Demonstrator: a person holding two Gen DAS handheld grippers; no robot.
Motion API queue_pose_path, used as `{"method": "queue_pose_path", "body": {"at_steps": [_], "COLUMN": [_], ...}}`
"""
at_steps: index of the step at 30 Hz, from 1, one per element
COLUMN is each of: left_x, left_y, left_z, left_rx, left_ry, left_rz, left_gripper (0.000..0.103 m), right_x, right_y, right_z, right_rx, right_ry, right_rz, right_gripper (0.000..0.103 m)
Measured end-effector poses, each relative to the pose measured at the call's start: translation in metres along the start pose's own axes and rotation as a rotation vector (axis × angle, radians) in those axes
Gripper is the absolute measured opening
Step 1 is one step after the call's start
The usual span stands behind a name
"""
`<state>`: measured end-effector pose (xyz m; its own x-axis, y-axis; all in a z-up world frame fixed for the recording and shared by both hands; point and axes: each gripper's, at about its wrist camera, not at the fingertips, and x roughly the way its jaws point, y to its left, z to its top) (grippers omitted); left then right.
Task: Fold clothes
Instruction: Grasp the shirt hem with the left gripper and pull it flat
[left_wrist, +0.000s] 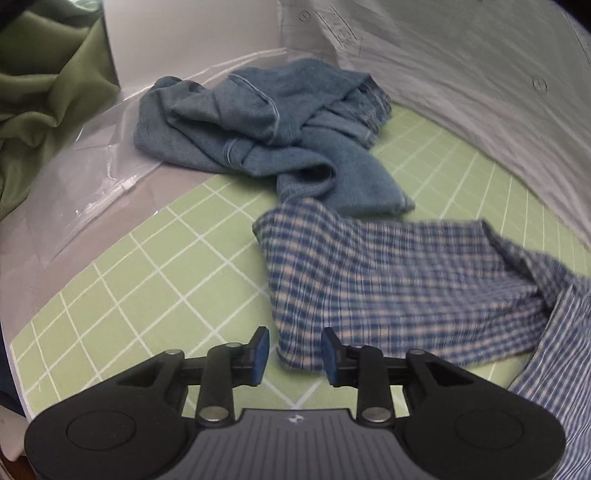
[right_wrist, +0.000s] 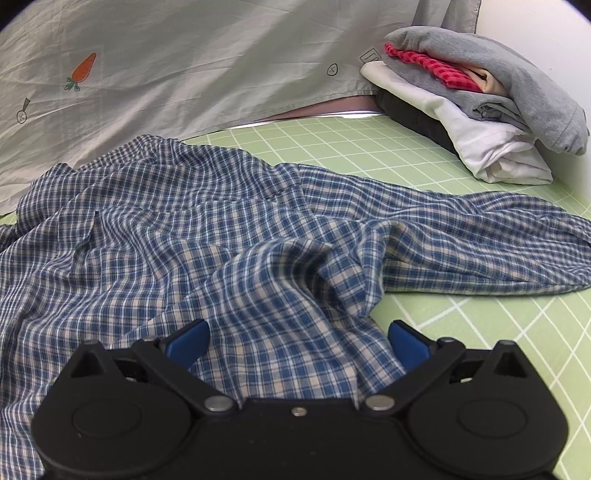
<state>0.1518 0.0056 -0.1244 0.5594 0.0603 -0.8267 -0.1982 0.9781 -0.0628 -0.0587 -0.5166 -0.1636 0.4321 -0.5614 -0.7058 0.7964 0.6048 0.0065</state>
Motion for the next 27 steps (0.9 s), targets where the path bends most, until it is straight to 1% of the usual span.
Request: {"method": "queue_pose_path", "body": {"at_steps": [2, 4, 6, 8, 9, 10, 11, 12, 14, 18, 20, 21, 24, 26, 27], "left_x": [-0.003, -0.004, 0.002, 0.014, 0.021, 0.028, 0.035, 0.042, 0.057, 0.084, 0.091, 0.093, 0.097, 0.097, 0.097], "left_y": [0.000, -0.004, -0.012, -0.026, -0.034, -0.042, -0.050, -0.057, -0.072, -0.102, -0.120, -0.130, -0.156, -0.167, -0.173], "left_z": [0.009, 0.019, 0.029, 0.039, 0.045, 0.050, 0.056, 0.060, 0.070, 0.089, 0.093, 0.095, 0.095, 0.093, 0.092], "left_rx": [-0.024, -0.057, -0.086, -0.099, -0.106, -0.120, -0.134, -0.150, -0.182, -0.314, -0.327, -0.306, -0.226, -0.179, -0.142], "left_ry": [-0.018, -0.028, -0.025, -0.012, -0.001, 0.009, 0.019, 0.023, 0.047, 0.131, 0.154, 0.161, 0.174, 0.163, 0.161], "left_rz": [-0.041, -0.096, -0.165, -0.216, -0.233, -0.246, -0.260, -0.274, -0.304, -0.347, -0.317, -0.289, -0.237, -0.209, -0.200], "left_gripper": [0.038, 0.047, 0.052, 0.057, 0.065, 0.077, 0.081, 0.083, 0.083, 0.084, 0.086, 0.087, 0.087, 0.088, 0.085], "right_x": [-0.001, -0.001, -0.001, -0.002, -0.002, -0.002, -0.002, -0.002, -0.002, -0.001, -0.001, 0.000, 0.000, 0.001, 0.001], "right_y": [0.001, 0.001, 0.002, 0.002, 0.002, 0.002, 0.002, 0.002, 0.002, 0.002, 0.003, 0.003, 0.005, 0.005, 0.005], "right_z": [-0.001, -0.001, -0.001, -0.001, -0.002, -0.002, -0.002, -0.002, -0.002, 0.000, 0.000, 0.000, 0.001, 0.001, 0.001], "right_rx": [0.003, 0.008, 0.010, 0.012, 0.013, 0.015, 0.016, 0.016, 0.017, 0.019, 0.023, 0.025, 0.031, 0.033, 0.032], "right_ry": [-0.002, -0.001, -0.002, -0.004, -0.005, -0.004, -0.004, -0.004, -0.003, -0.002, -0.001, -0.001, -0.004, -0.005, -0.004], "right_rz": [-0.004, -0.008, -0.011, -0.013, -0.014, -0.015, -0.016, -0.016, -0.017, -0.019, -0.024, -0.026, -0.033, -0.036, -0.035], "right_gripper": [0.103, 0.103, 0.103, 0.103, 0.103, 0.103, 0.103, 0.103, 0.103, 0.103, 0.103, 0.103, 0.103, 0.103, 0.103]}}
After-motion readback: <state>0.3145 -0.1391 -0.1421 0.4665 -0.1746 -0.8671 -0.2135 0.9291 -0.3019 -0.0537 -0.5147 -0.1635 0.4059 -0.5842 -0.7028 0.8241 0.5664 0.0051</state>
